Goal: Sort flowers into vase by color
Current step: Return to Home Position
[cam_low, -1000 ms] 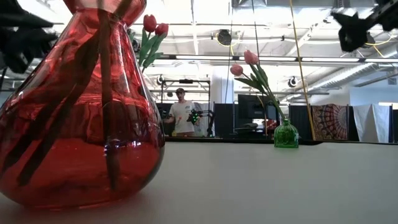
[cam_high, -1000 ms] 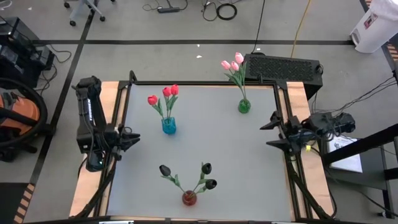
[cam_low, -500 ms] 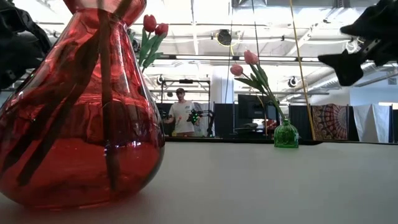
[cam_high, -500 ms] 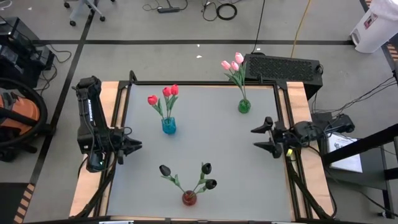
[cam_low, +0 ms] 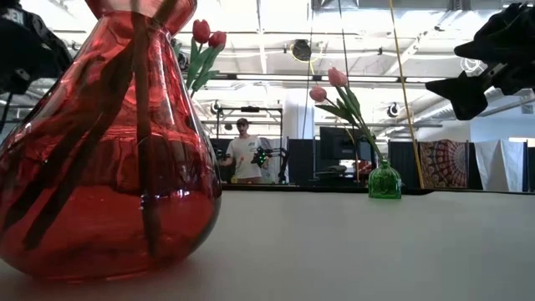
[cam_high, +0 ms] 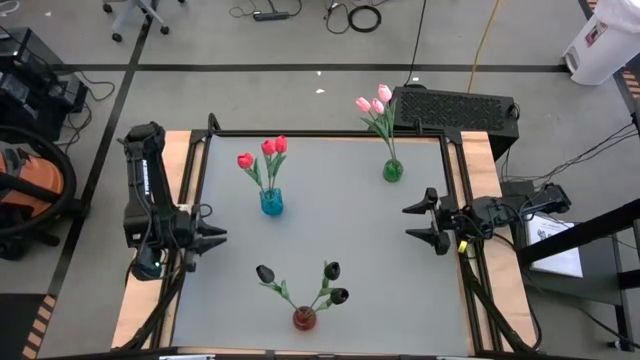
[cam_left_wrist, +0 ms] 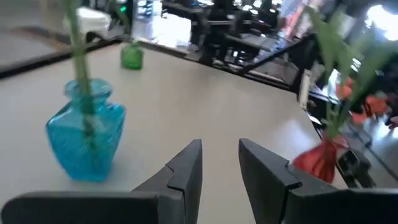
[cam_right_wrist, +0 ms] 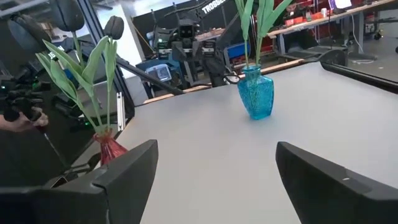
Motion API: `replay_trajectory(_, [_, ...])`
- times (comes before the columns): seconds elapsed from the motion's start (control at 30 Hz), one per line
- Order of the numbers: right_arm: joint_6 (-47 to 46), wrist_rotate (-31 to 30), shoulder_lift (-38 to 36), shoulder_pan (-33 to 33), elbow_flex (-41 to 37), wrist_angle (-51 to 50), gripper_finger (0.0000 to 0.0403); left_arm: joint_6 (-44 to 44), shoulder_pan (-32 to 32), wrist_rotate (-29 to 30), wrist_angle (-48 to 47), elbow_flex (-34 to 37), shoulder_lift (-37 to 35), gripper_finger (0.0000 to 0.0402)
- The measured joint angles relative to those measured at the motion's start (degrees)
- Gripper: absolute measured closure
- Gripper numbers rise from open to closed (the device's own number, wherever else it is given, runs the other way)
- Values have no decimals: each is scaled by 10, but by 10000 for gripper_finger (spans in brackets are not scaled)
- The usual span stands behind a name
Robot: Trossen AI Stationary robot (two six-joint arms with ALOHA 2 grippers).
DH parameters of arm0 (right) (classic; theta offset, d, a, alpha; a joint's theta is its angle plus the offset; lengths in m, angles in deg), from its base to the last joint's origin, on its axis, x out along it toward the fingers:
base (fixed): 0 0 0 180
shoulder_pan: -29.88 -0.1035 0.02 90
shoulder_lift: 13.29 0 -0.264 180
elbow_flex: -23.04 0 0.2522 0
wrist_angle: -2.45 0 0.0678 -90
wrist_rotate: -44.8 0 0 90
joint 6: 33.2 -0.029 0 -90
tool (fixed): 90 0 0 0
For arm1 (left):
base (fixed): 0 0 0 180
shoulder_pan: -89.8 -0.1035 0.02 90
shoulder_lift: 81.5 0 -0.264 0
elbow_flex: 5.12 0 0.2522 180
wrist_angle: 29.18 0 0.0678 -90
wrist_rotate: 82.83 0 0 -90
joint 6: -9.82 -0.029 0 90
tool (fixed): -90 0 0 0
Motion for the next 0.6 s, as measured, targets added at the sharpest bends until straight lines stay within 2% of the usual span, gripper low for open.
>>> replay_trajectory(0.1, [0, 0, 0, 0, 0, 0, 85, -52, 21, 2, 21, 0, 0, 290])
replay_trajectory(0.43, [0, 1, 0, 0, 0, 0, 85, -55, 134, 26, 21, 0, 0, 290])
replay_trajectory(0.6, [0, 1, 0, 0, 0, 0, 85, -55, 146, 27, 12, 0, 0, 290])
